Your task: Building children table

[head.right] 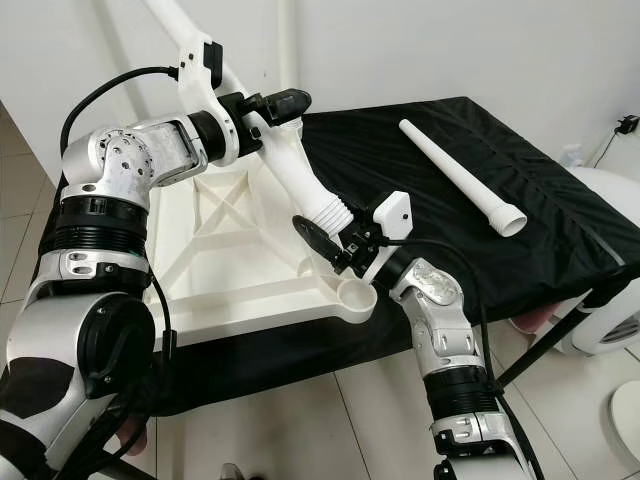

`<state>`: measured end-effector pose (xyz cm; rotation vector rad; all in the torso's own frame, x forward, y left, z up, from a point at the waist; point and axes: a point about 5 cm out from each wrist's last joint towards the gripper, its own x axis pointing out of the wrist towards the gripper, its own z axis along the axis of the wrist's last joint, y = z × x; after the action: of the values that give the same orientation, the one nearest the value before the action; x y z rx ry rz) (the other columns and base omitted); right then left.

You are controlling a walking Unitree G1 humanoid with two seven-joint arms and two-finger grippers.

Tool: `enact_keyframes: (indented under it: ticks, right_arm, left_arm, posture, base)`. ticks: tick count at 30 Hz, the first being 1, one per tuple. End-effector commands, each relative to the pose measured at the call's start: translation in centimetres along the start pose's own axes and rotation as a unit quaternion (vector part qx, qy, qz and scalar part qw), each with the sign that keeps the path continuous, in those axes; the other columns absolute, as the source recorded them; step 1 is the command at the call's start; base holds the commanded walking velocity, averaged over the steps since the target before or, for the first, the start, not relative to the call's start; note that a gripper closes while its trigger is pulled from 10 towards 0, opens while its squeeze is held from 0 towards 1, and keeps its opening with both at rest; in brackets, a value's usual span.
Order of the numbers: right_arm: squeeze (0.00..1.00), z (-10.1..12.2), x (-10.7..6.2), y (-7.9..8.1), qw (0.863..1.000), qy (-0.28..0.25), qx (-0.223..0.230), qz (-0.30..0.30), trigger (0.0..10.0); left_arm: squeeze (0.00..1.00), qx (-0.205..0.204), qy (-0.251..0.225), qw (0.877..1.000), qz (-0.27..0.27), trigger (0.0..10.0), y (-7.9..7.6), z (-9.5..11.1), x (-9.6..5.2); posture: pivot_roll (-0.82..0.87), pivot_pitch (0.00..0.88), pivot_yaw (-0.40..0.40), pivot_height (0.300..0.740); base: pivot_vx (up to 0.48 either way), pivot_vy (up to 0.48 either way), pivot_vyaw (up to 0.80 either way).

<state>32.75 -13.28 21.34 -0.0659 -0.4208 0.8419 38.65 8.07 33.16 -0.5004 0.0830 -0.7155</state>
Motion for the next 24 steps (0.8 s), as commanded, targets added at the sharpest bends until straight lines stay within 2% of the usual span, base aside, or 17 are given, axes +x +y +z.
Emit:
enact_keyframes:
  ticks: [1, 10, 11, 13, 14, 24]
  right_arm:
    - [0.00, 0.32, -0.14, -0.32, 1.000, -0.011, -0.003, -0.010, 10.0]
    - [0.00, 0.85, 0.00, -0.67, 0.999, -0.028, -0.002, -0.025, 10.0]
    - [0.00, 0.85, 0.01, -0.67, 0.999, -0.028, -0.002, -0.025, 10.0]
    - [0.00, 0.84, 0.02, -0.66, 0.999, -0.027, -0.002, -0.025, 10.0]
    - [0.00, 0.82, 0.01, -0.63, 0.999, -0.026, -0.002, -0.024, 10.0]
    - [0.00, 0.48, -0.15, -0.40, 1.000, -0.013, -0.002, -0.013, 10.0]
  left_arm:
    - [0.00, 0.000, -0.004, 1.000, -0.002, 10.0, -0.28, 0.49, 0.06]
    - [0.00, -0.002, -0.003, 1.000, 0.003, 10.0, -0.08, 0.51, -0.10]
    - [0.00, -0.002, -0.003, 1.000, 0.002, 9.3, -0.06, 0.47, -0.11]
    - [0.00, -0.001, -0.003, 1.000, 0.002, 9.3, -0.04, 0.44, -0.11]
    - [0.00, 0.000, -0.008, 1.000, -0.002, 0.0, -0.10, 0.51, -0.13]
    - [0.00, 0.002, -0.016, 1.000, -0.022, 0.0, -0.72, 0.82, -0.06]
  posture:
    - [-0.05, 0.015, 0.047, 0.740]
    - [-0.05, 0.021, 0.050, 0.740]
    - [-0.05, 0.020, 0.050, 0.740]
    - [-0.05, 0.020, 0.050, 0.740]
    - [-0.05, 0.021, 0.052, 0.740]
    - [-0.05, 0.025, 0.053, 0.740]
  base:
    - [0.000, 0.000, 0.00]
    - [0.000, 0.000, 0.00]
    - [0.000, 0.000, 0.00]
    - [0.000, 0.000, 0.00]
    - [0.000, 0.000, 0.00]
    - [0.000, 0.000, 0.00]
